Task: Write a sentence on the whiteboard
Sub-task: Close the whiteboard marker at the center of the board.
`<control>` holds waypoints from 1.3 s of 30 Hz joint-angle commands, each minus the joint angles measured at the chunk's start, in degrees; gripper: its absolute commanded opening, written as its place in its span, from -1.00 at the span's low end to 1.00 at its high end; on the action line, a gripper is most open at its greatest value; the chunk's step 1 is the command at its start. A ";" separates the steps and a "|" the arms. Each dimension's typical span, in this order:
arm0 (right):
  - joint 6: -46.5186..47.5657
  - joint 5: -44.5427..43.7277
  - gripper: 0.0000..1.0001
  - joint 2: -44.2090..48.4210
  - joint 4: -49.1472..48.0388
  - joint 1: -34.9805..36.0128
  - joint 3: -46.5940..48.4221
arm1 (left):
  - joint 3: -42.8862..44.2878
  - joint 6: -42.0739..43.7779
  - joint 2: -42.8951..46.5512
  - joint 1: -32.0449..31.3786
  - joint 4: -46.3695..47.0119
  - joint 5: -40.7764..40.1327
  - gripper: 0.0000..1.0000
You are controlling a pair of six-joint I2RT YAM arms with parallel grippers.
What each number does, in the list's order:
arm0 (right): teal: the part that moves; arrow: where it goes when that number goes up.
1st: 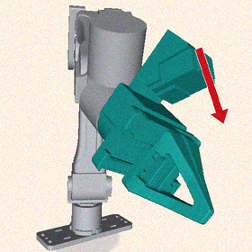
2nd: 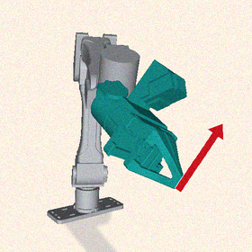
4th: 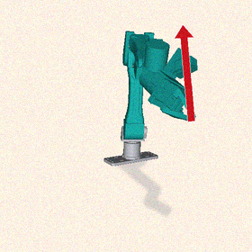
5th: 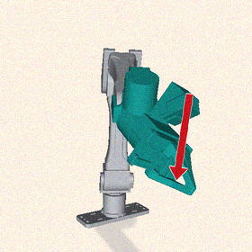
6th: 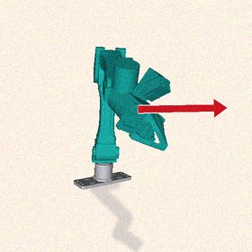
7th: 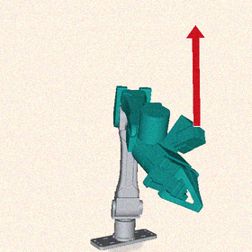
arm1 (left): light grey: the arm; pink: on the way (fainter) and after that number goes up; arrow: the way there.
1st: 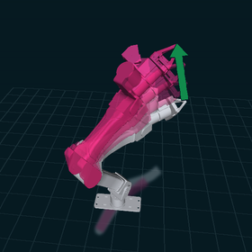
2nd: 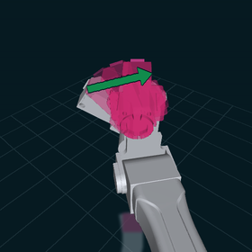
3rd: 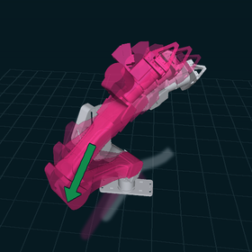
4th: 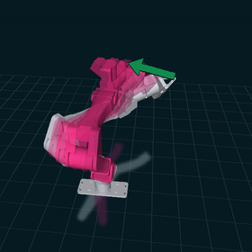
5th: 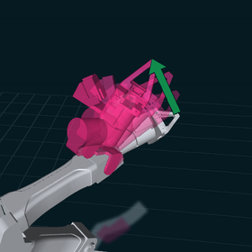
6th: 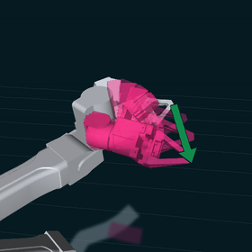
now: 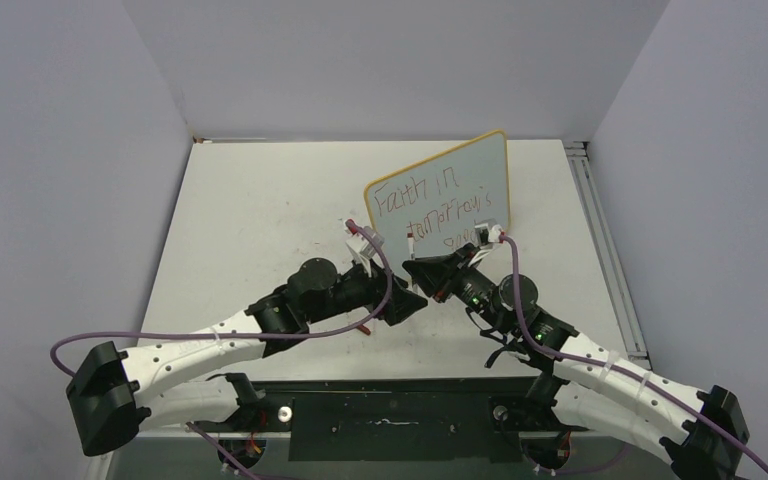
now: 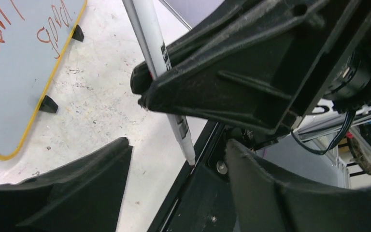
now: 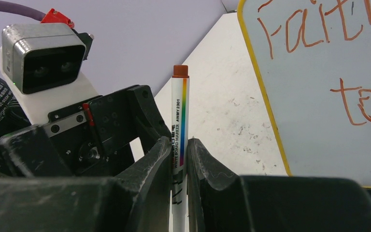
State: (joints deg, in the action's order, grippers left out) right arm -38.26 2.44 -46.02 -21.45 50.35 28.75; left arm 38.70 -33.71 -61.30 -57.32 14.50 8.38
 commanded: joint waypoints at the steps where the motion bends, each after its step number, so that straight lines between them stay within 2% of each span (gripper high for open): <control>1: -0.97 0.80 -0.86 -0.04 -3.66 0.44 0.89 | 4.06 0.55 -1.48 -0.76 4.08 -2.32 0.23; 4: -0.81 0.67 -0.85 0.41 -2.32 0.45 1.04 | 4.55 1.43 -1.60 -0.97 2.61 -2.56 -0.34; 9: 0.32 -0.12 -0.81 2.03 2.00 0.45 1.87 | 4.64 3.12 -0.11 -0.95 -1.07 -3.27 -0.97; 12: 0.57 -0.45 -0.74 3.25 4.74 0.44 2.33 | 4.73 4.63 1.49 -0.97 -3.31 -3.52 -1.00; 14: 0.86 -0.93 -0.43 4.25 8.24 0.30 3.15 | 5.92 6.91 2.53 -0.87 -7.34 -3.68 -1.00; 16: 1.90 -2.18 0.05 5.41 13.44 0.08 5.05 | 8.41 10.10 2.98 -0.67 -13.36 -2.91 -1.00; 17: 2.67 -2.25 0.22 5.96 16.38 -0.23 6.40 | 10.30 12.00 2.80 -0.62 -19.82 -2.05 -1.00; 18: 3.95 -2.26 0.34 6.28 19.73 -0.90 8.04 | 12.27 14.84 2.50 -0.60 -23.99 -1.02 -1.00; 20: 6.65 -1.54 0.46 5.96 28.04 -3.15 12.42 | 15.71 19.35 1.95 -0.60 -31.90 1.19 -1.00; 23: 12.13 7.03 0.51 3.64 38.39 -9.27 18.82 | 18.63 26.54 2.40 -0.52 -41.28 1.71 -1.00; 28: 16.81 35.67 0.51 -2.46 46.27 -22.25 25.09 | 19.82 32.45 1.74 -0.51 -46.92 4.90 -1.00; 32: 17.89 55.78 0.50 -7.10 46.84 -28.37 25.24 | 19.14 37.56 0.85 -0.82 -48.41 3.90 -1.00; 35: 19.05 61.28 0.44 -10.64 48.23 -27.71 25.13 | 17.44 39.92 1.26 -1.26 -47.01 4.10 -1.00; 39: 17.46 60.93 0.36 -12.02 45.47 -23.84 24.02 | 17.73 41.21 -0.16 -1.81 -47.05 5.76 -1.00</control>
State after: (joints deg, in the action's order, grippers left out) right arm -21.17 54.78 -58.35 26.39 23.29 52.97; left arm 55.68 3.49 -60.71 -58.37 -32.53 11.73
